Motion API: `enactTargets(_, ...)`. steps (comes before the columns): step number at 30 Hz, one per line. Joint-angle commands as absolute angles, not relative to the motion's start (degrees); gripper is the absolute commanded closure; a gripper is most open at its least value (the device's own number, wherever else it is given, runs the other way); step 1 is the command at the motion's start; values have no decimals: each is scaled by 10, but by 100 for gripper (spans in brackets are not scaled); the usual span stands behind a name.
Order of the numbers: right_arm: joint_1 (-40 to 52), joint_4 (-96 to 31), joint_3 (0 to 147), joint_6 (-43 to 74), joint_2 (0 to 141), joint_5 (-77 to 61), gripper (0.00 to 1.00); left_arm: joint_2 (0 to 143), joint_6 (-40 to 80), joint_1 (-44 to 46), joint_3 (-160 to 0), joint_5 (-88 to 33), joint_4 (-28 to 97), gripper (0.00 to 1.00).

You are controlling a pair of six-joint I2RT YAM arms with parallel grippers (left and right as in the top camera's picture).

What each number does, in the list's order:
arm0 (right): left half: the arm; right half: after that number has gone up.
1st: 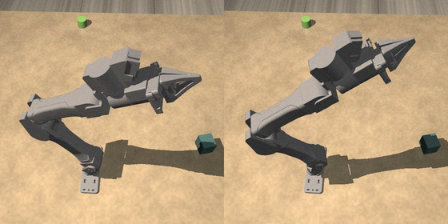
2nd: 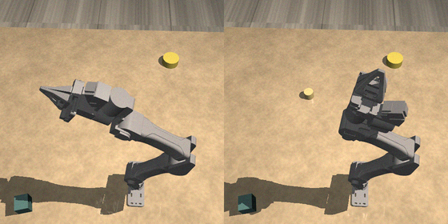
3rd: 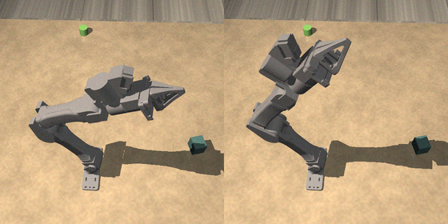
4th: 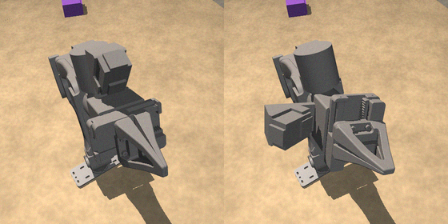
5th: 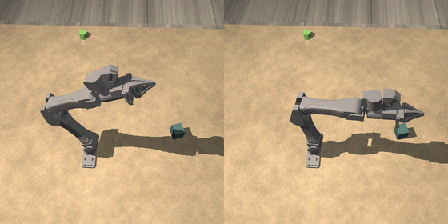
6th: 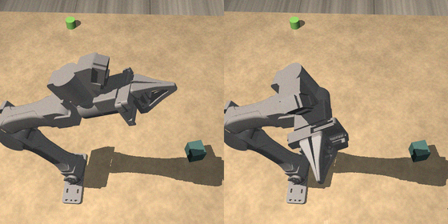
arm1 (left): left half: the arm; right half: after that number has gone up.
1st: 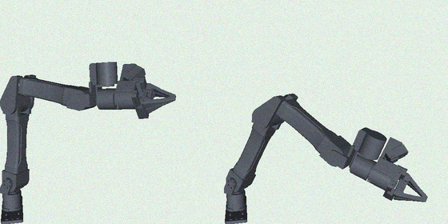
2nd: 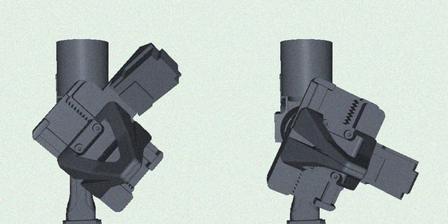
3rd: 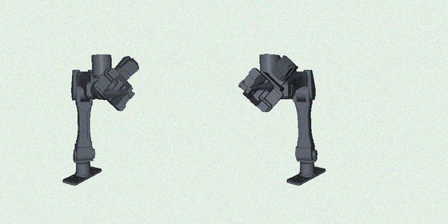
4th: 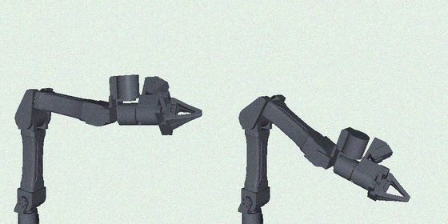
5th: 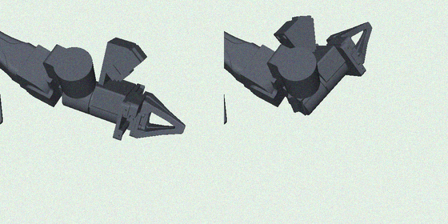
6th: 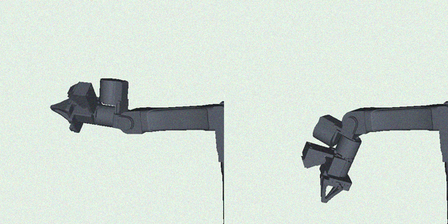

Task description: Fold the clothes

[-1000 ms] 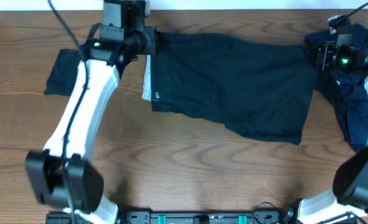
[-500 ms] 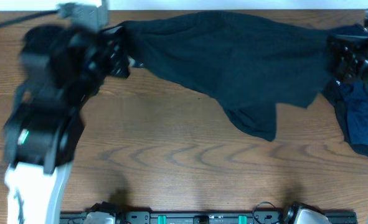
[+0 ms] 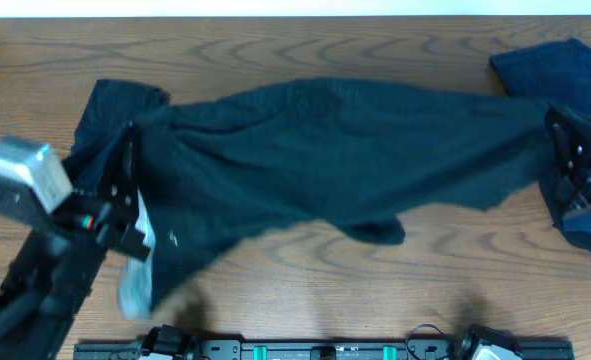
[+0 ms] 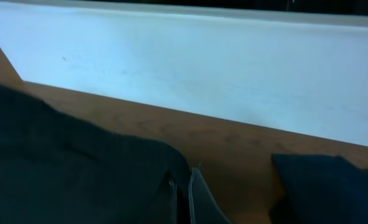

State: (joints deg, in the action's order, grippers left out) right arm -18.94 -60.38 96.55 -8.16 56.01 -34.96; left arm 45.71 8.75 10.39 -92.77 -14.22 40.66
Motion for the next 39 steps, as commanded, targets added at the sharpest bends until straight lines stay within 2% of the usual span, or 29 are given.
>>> enactTargets(1, -191, -619, 1011, -86, 561, -337, 99, 456, 103, 104, -934, -166, 402, 94)
enactTargets(9, -191, -667, 1066, -81, 561, -339, 99, 457, 128, 104, -942, -240, 400, 94)
enactTargets(21, -191, -731, 1111, -47, 578, -317, 99, 484, 156, 104, -982, -249, 441, 94)
enactTargets(29, -190, -823, 1175, -54, 681, -272, 99, 587, 168, 104, -982, -246, 449, 94)
enactTargets(39, -143, -819, 1176, -74, 882, -272, 99, 770, 151, 103, -982, -197, 417, 94)
